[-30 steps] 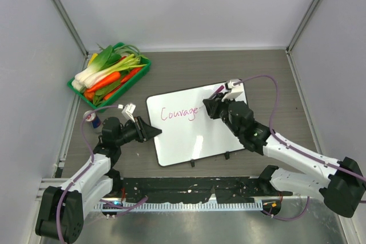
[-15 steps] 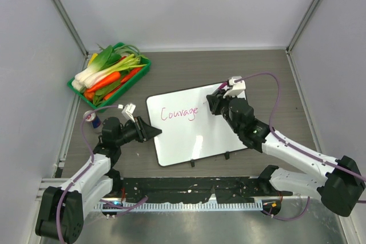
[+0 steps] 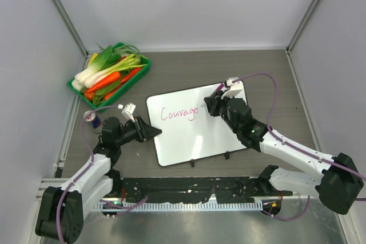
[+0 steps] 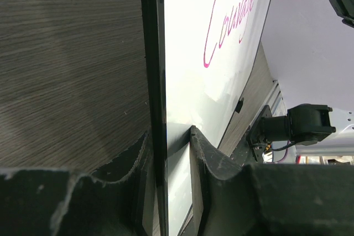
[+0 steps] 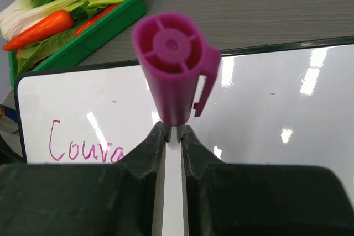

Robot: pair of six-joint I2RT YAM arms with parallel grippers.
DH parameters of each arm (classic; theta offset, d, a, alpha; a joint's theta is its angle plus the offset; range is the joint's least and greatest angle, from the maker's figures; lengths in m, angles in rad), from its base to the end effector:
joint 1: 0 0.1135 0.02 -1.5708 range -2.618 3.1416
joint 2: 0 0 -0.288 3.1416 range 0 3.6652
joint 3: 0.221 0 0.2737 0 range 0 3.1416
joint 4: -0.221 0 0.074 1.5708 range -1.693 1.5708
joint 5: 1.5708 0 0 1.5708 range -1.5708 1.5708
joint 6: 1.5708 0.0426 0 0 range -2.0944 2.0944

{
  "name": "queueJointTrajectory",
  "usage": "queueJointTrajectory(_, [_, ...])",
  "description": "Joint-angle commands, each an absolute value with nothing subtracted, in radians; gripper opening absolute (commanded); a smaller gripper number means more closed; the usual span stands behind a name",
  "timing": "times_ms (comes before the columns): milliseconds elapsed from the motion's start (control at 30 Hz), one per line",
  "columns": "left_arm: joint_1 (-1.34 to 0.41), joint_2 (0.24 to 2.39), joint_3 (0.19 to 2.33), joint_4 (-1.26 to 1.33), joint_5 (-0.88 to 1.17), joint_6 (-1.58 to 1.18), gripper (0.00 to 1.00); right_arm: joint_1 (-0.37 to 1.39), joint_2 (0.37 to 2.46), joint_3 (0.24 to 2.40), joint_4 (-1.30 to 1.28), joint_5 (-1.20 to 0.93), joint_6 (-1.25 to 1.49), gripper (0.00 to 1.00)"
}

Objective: Write a sentence on the whiteboard
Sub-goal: Write on the whiteboard at the whiteboard stand.

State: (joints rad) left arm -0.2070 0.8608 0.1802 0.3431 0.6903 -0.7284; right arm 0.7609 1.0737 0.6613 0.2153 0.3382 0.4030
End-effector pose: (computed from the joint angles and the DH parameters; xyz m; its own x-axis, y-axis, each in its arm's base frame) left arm 0.1690 -0.0632 0.1751 -0.7387 -0.3693 -0.5638 0.3414 0.5163 -0.7855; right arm 0.2005 0.1714 0.2922 -0.2932 0.2317 -0.9276 -0.3260 0.8878 0.3248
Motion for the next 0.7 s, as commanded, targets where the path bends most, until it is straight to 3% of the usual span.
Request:
queueJointTrajectory(0, [-0.206, 0.856, 0.186, 0.364, 0.680, -0.689, 0.00, 0.756, 1.084, 0.655, 0.256, 0.344, 0.414, 0.02])
queueJointTrajectory(667, [-0.206, 0.859, 0.186, 0.364, 0.680, -0.689, 0.00, 0.715, 1.060, 0.626, 0.181, 0.420, 0.411, 0.01])
